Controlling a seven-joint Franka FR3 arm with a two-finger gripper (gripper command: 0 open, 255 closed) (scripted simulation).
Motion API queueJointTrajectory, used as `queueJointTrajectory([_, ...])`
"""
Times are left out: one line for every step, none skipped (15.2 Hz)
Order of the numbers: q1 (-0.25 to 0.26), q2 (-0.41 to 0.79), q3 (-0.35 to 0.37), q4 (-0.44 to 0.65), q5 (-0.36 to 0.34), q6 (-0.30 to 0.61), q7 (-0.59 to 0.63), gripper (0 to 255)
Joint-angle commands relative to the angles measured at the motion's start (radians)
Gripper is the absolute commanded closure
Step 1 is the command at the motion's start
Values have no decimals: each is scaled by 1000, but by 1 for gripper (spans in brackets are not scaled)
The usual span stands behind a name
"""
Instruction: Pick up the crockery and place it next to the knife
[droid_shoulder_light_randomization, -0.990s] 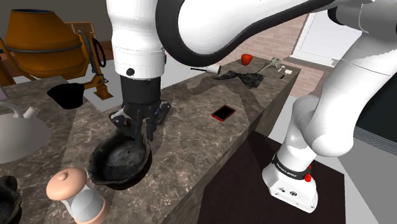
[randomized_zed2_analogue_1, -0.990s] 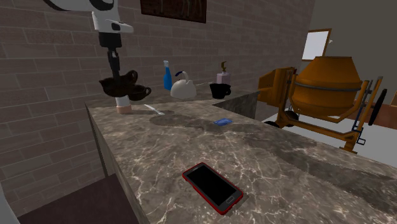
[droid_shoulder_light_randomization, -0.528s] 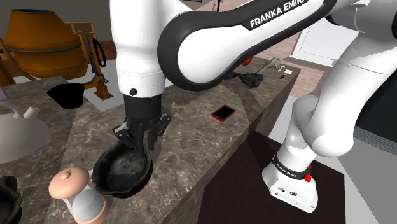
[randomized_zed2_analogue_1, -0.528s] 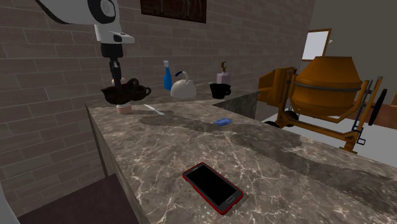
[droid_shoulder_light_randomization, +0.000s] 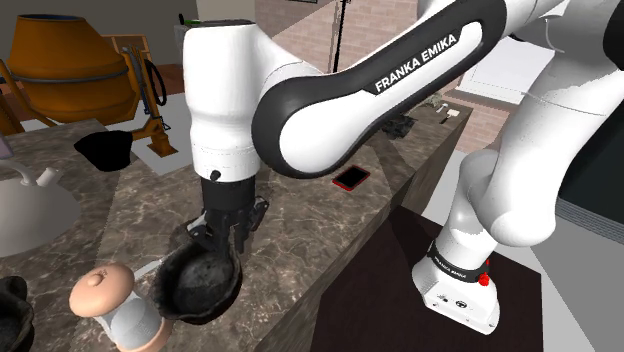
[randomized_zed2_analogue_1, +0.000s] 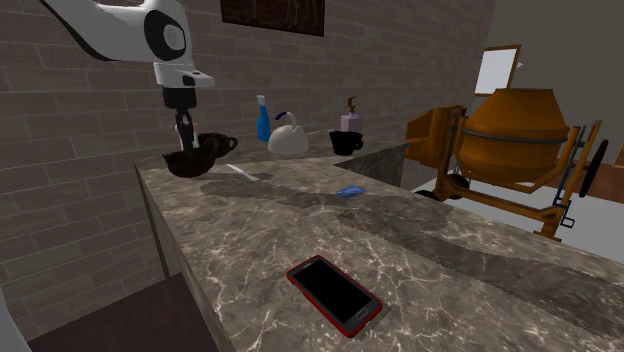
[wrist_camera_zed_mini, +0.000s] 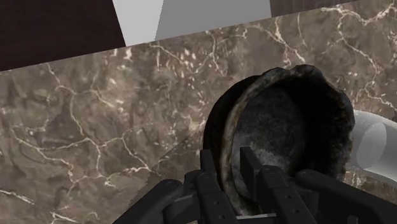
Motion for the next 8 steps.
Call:
queueJointTrajectory([1,11,2,-14,-4,26,4,255])
queueJointTrajectory([2,18,3,-21,-7,40,6,255])
queueJointTrajectory([2,25,4,-28,-10,53,7,255])
queueJointTrajectory([2,32,4,-35,-13,67,9,255])
queueJointTrajectory([2,40,5,-41,-16,80,11,255])
queueJointTrajectory([3,47,5,-48,-20,94,13,255])
queueJointTrajectory([3,55,5,-54,-23,107,15,255])
queueJointTrajectory([3,63,6,-60,-27,121,17,255])
